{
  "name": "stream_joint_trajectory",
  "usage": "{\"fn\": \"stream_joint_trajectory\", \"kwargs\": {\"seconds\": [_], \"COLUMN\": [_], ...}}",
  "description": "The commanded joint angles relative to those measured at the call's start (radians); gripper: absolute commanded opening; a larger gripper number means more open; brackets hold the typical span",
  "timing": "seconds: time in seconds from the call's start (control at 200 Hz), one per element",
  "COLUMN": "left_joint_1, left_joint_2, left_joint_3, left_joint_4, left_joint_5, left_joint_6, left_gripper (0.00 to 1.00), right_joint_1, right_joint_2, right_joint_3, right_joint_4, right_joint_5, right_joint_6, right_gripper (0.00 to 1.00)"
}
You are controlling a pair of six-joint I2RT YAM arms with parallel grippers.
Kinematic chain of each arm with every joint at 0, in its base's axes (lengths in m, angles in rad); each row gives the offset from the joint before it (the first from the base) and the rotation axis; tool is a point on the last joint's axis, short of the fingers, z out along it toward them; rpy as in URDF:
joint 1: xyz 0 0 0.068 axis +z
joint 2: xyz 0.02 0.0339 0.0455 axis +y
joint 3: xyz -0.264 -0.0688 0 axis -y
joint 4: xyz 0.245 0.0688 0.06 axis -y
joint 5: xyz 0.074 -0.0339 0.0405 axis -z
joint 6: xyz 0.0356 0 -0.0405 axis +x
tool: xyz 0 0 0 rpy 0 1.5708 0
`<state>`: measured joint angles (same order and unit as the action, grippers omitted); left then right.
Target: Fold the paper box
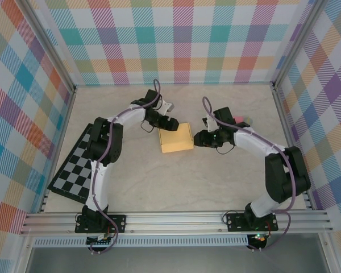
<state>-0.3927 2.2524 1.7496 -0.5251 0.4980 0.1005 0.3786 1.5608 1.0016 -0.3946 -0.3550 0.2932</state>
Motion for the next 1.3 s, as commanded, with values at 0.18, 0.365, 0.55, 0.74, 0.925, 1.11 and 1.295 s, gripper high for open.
{"fn": "stream_joint_trajectory", "kwargs": {"seconds": [0.18,0.365,0.55,0.74,0.925,1.11,1.295], "left_joint_1": [-0.009,-0.014,-0.015,-0.02,-0.02,-0.027,-0.025], "left_joint_2": [-0.039,-0.124,-0.164,-0.166,-0.156,-0.171,-0.173], "left_joint_3": [-0.063,-0.234,-0.295,-0.323,-0.363,-0.409,-0.43], "left_joint_4": [-0.034,0.053,0.046,0.066,0.104,0.158,0.154], "left_joint_5": [0.101,0.163,0.143,0.157,0.172,0.189,0.21], "left_joint_6": [-0.054,-0.169,-0.177,-0.25,-0.319,-0.377,-0.381], "left_gripper": [0.79,0.78,0.78,0.76,0.71,0.7,0.69], "right_joint_1": [-0.008,-0.053,-0.147,-0.147,-0.122,-0.082,-0.052], "right_joint_2": [-0.092,-0.123,-0.179,-0.206,-0.103,0.018,0.117], "right_joint_3": [-0.061,-0.129,-0.223,-0.383,-0.42,-0.39,-0.358], "right_joint_4": [-0.065,-0.009,0.079,0.402,0.629,0.738,0.801], "right_joint_5": [0.035,-0.066,-0.139,-0.188,-0.241,-0.25,-0.26], "right_joint_6": [0.151,0.278,0.42,0.726,0.789,0.825,0.822], "right_gripper": [0.44,0.48,0.59,0.53,0.54,0.59,0.62]}}
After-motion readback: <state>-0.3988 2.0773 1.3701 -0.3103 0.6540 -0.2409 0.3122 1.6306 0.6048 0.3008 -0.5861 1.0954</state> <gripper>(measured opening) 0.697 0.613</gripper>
